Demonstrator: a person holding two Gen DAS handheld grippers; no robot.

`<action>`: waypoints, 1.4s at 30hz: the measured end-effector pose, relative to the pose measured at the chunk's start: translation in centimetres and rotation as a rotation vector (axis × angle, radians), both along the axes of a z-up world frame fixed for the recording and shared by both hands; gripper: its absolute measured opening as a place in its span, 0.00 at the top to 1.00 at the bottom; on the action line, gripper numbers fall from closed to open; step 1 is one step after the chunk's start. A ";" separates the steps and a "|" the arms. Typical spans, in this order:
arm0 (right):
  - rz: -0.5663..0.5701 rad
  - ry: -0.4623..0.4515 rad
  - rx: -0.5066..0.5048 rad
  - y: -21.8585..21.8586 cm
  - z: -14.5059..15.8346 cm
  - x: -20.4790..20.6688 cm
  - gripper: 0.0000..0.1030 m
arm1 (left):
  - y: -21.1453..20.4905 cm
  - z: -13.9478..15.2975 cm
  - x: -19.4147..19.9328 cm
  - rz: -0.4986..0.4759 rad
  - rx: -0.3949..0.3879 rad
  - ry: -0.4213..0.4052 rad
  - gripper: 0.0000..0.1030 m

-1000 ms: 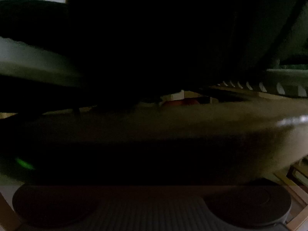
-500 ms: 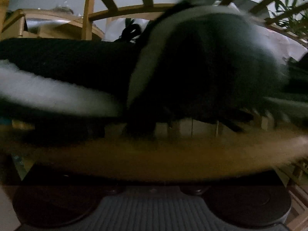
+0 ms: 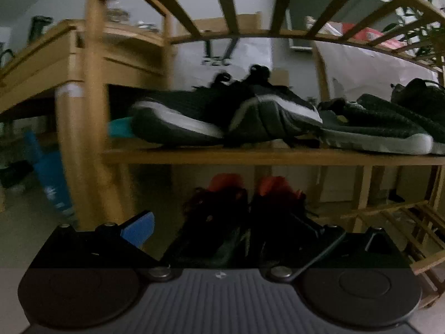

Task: Organize scattered shoes
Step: 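Open the right tool to release the sneakers and pull back, then move the right tool down to the white navy-trimmed sneakers on the floor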

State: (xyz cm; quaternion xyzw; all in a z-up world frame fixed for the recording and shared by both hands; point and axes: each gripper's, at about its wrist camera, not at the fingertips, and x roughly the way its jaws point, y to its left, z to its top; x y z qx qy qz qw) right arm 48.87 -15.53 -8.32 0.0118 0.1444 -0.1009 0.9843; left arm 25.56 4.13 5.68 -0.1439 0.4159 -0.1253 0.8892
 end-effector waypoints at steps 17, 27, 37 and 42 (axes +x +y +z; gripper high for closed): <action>0.385 0.358 -0.011 8.1 7.9 -14.8 0.00 | 5.7 1.5 -1.7 0.072 0.007 -0.121 0.00; 0.477 0.524 -0.105 13.4 7.6 -20.2 0.00 | 9.3 1.0 -2.4 0.099 0.108 -0.179 0.00; 0.517 0.735 -0.013 16.6 1.0 -19.5 0.00 | 13.2 -0.4 -1.5 0.118 0.157 -0.133 0.00; 0.473 0.901 0.183 18.0 -3.8 -16.6 0.00 | 14.2 -0.4 -1.6 0.136 0.152 -0.107 0.00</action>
